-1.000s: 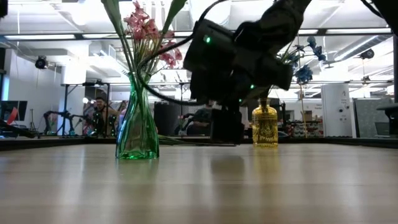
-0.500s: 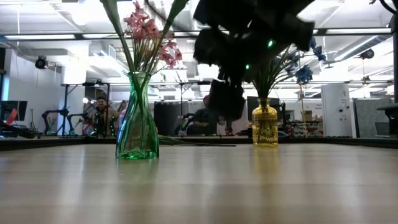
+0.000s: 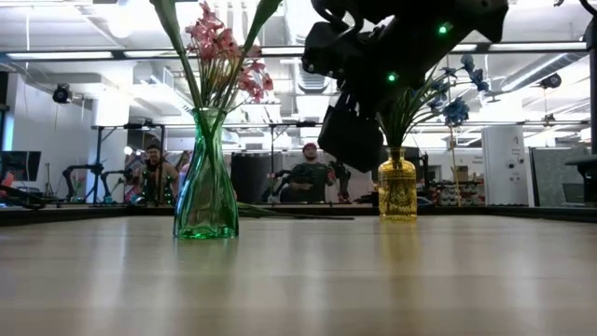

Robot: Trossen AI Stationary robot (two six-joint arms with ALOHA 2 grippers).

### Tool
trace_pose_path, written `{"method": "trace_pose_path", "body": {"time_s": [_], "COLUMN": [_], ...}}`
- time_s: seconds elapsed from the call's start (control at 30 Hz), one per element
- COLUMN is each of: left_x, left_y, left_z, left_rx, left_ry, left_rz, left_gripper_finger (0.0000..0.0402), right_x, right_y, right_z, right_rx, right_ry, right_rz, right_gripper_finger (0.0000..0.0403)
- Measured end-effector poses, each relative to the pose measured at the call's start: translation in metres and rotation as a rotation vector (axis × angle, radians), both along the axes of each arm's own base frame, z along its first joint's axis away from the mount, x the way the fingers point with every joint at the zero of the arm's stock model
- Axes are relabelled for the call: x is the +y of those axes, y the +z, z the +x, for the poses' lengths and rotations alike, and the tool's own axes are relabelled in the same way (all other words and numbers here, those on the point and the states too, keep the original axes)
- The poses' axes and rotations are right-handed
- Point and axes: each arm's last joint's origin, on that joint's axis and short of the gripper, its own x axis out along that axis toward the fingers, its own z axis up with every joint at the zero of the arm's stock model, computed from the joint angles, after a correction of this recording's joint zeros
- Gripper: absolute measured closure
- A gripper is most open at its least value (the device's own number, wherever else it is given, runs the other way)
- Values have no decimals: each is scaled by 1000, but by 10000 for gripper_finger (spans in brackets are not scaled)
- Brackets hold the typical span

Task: Sort flowers into vase by color
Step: Put the pink flowers into the pink vase

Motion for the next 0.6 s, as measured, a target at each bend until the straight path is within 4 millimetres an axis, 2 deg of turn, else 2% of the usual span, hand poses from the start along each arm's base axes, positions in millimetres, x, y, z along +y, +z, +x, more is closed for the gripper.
{"method": "trace_pose_path", "body": {"time_s": [0.13, 0.37, 0.47, 0.6], "left_x": [23, 58, 67, 78], "left_y": [2, -17, -26, -33], "left_z": [18, 50, 60, 64], "left_rx": [64, 207, 266, 333], "left_ry": [10, 75, 97, 128], "left_rz": [56, 140, 148, 186], "left_gripper_finger": [134, 134, 134, 134], "right_x": [2, 2, 2, 2], "right_y": [0, -1, -2, -2], "right_z": [-1, -2, -2, -2], "right_rx": [-3, -13, -12, -18], "right_ry": [4, -1, -1, -4], "right_rz": [1, 8, 8, 11], "right_gripper_finger": [188, 188, 188, 188]}}
